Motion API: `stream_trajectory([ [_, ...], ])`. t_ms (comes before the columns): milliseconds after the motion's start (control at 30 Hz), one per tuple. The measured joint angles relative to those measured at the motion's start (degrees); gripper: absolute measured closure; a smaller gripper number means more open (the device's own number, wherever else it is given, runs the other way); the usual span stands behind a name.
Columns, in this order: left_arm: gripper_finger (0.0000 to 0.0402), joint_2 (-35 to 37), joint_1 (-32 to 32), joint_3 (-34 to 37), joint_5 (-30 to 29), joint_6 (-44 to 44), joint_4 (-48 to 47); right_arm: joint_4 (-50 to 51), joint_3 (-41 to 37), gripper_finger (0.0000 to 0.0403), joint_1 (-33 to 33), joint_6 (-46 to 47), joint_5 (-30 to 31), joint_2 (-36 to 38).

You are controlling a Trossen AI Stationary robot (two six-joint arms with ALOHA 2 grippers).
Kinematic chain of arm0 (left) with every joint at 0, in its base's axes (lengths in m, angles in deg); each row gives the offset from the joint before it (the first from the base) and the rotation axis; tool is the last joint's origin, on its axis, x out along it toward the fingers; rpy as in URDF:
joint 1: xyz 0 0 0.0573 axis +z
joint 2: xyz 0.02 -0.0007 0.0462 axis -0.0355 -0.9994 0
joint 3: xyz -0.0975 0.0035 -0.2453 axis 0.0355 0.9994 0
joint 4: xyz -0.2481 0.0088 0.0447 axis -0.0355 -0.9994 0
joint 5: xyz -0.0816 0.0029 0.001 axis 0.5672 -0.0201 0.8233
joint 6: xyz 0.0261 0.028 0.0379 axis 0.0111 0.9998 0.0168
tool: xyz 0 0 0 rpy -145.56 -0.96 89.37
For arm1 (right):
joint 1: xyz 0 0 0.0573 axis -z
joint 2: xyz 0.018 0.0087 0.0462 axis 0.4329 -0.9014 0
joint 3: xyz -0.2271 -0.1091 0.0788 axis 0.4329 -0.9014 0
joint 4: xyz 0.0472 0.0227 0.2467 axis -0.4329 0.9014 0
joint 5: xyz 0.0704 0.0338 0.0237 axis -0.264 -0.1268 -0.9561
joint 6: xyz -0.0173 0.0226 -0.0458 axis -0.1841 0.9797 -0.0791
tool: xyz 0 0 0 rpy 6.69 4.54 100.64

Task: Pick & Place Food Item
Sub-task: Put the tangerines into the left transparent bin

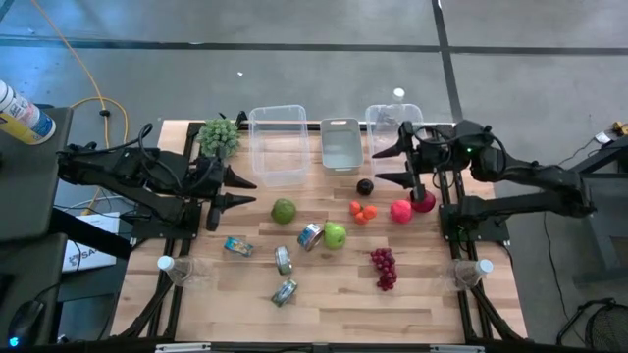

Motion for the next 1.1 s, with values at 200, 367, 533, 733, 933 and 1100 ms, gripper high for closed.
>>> stream_trajectory([
  [200,0.0270,0.07,-0.35,-0.02,1.34,-6.52,-1.60,-1.43,0.00,0.0204,-1.57,-0.01,0.18,-1.29],
  [367,0.0270,0.02,-1.15,-0.01,3.68,-3.47,-2.19,1.69,0.00,0.0204,-2.56,2.89,1.18,-1.50],
  [533,0.0270,0.02,-1.05,-0.02,3.48,-2.01,-2.13,-0.29,0.00,0.0204,-2.80,7.36,1.46,-1.50],
  [733,0.0270,0.00,-1.14,0.00,3.51,0.74,-2.45,-3.16,0.02,0.0204,-2.80,9.52,-2.77,-1.44],
  [933,0.0270,-0.28,-1.14,-0.02,5.90,0.02,-4.09,3.70,0.02,0.0204,-6.26,7.73,-5.00,-1.46],
  [1100,0.0270,-1.87,-1.11,-0.02,6.08,-0.75,-4.73,14.81,0.02,0.0204,-13.34,7.63,6.66,-2.09],
])
